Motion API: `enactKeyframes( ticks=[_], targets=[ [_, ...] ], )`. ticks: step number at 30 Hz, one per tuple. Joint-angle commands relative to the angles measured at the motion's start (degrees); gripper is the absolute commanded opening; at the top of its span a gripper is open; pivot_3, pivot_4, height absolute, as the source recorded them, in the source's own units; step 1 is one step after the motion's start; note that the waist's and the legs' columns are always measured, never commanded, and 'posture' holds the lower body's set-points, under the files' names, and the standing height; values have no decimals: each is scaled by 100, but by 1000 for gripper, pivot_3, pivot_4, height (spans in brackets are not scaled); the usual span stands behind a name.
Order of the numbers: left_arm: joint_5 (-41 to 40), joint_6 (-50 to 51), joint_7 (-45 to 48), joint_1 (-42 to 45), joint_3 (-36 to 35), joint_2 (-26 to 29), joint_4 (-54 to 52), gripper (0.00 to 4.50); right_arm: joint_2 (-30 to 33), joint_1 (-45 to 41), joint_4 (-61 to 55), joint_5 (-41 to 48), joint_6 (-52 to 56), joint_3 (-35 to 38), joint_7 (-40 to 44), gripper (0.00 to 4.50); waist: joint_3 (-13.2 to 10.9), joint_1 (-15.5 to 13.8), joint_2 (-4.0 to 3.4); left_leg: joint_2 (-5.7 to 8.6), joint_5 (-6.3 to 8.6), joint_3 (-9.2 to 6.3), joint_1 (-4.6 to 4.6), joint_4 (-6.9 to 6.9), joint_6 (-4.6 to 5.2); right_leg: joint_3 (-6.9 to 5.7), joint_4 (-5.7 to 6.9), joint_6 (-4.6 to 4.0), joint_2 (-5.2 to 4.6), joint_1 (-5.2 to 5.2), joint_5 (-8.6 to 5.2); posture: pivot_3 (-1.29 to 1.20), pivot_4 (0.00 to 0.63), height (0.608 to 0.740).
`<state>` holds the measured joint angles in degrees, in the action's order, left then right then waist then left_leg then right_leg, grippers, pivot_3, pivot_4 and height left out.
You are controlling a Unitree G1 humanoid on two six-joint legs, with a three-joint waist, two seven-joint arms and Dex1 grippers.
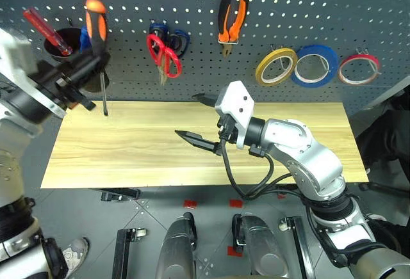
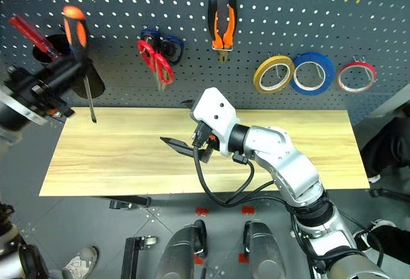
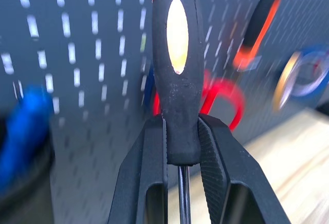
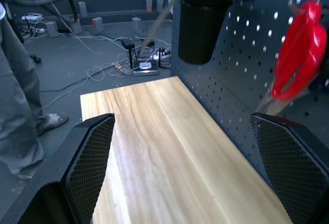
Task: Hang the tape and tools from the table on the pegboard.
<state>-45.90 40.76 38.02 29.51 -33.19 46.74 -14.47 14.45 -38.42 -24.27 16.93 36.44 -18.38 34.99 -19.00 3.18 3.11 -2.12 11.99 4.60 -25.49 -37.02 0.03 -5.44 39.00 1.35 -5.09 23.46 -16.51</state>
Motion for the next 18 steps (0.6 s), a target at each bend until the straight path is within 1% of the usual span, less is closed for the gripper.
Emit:
enactKeyframes(
  ticks=[1,3,4,9,12,14,18],
  targets=[
    [26,-286,-421,681,-203,214,256,520,-107,-244,-15,4,-265,106,31,4500,20,-12,17,0,-4,-3,0,0,-3,1,3,-1,1,0,2,-106,192,740],
    [703,-847,-572,1034,136,350,638,520,-195,-402,96,2,-274,119,-16,4500,72,-13,24,-2,-11,-10,0,1,-7,0,4,-8,8,0,8,-108,189,740],
    [970,-1102,-617,1159,306,333,823,520,-240,-467,138,0,-263,112,-29,4500,96,-12,21,-3,-11,-9,0,2,-7,-2,4,-8,10,0,8,-108,189,740],
    [2045,-2410,-765,1438,964,40,1730,520,-441,-704,390,-86,-108,-14,-135,4500,177,-8,28,-1,-11,4,5,3,-7,-6,1,-8,11,0,8,-130,194,740],
    [2602,-3185,-1048,1520,1120,-136,2195,520,-733,-936,555,-135,159,126,-518,4500,179,-5,31,-4,-12,5,4,0,-7,-6,4,-9,12,1,9,-130,194,740],
    [2845,-3578,-1254,1589,1158,-259,2461,520,-866,-1074,638,-154,368,253,-761,4500,181,5,33,-7,-12,7,2,-1,-7,-6,6,-10,12,6,9,-130,194,740],
    [3122,-4113,-1510,1826,1279,-494,2789,520,-901,-1322,562,-121,674,368,-900,4500,190,1,32,-9,-12,7,2,-1,-7,-9,7,-11,14,6,10,-137,193,740]
  ],
)
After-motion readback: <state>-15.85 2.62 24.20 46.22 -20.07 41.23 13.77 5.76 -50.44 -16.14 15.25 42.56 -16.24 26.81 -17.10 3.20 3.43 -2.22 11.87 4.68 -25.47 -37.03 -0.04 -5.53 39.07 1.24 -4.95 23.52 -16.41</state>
